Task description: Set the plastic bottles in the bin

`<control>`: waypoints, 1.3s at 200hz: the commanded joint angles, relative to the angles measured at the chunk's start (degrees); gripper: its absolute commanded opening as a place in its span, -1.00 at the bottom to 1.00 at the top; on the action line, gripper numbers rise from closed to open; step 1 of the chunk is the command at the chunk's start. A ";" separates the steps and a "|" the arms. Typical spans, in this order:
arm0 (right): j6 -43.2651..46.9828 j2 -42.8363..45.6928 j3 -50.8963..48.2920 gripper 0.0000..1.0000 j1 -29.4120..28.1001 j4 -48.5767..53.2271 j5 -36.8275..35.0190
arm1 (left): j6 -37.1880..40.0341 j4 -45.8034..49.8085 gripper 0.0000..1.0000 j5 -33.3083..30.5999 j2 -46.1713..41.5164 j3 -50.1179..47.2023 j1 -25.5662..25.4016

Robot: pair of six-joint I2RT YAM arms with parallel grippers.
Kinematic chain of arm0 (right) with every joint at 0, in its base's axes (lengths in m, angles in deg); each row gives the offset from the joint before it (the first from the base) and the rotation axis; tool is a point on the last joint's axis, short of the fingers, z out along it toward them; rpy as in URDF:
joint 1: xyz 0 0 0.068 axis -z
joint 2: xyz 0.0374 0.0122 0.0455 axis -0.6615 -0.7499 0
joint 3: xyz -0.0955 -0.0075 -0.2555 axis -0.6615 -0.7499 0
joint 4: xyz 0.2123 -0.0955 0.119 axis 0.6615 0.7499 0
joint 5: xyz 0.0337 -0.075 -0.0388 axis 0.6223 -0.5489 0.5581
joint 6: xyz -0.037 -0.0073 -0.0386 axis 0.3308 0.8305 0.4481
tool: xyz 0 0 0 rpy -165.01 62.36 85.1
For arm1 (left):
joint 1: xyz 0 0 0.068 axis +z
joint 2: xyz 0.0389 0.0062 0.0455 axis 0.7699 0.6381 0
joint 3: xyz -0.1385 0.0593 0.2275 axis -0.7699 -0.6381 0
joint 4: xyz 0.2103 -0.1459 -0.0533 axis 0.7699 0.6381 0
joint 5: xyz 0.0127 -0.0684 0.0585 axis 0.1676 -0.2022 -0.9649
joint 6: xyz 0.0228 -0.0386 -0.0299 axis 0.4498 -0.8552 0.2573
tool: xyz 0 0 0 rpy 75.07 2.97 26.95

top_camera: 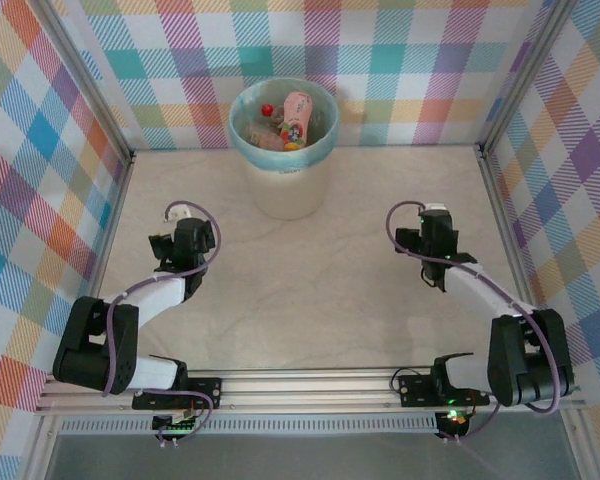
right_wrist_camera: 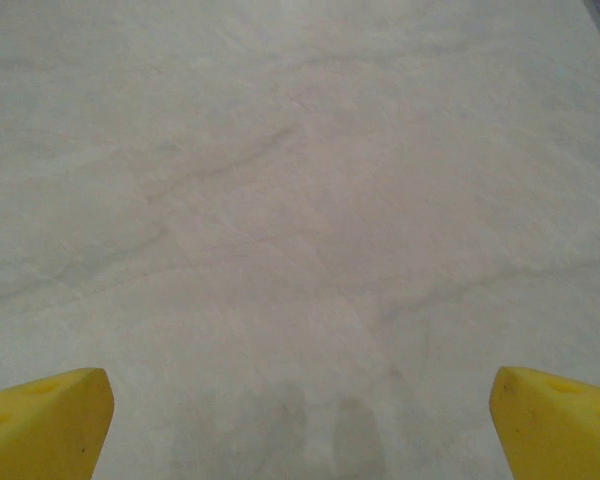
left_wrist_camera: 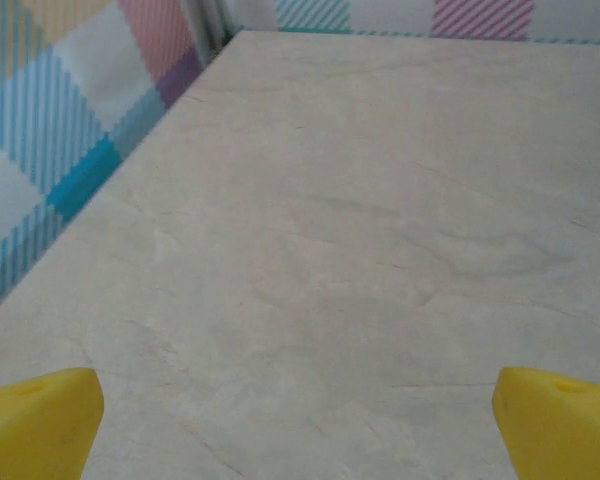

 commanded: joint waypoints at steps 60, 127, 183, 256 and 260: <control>-1.00 -6.15 -16.54 0.88 9.25 -43.13 14.01 | 5.17 -4.28 1.00 17.50 -0.14 -1.73 2.43; -2.97 -11.91 -16.98 0.99 13.28 -49.00 21.66 | 1.50 -24.50 1.00 30.75 11.07 -7.61 8.79; -0.90 -12.64 -10.85 0.99 11.38 -38.52 20.23 | 3.28 -20.67 1.00 29.50 11.11 -5.77 7.37; -0.87 -12.55 -10.87 0.99 11.27 -38.36 20.02 | 3.25 -20.62 1.00 28.83 11.13 -5.77 7.04; -0.86 -12.48 -10.87 0.99 11.28 -38.33 20.07 | 3.32 -20.67 1.00 28.82 11.14 -5.74 7.03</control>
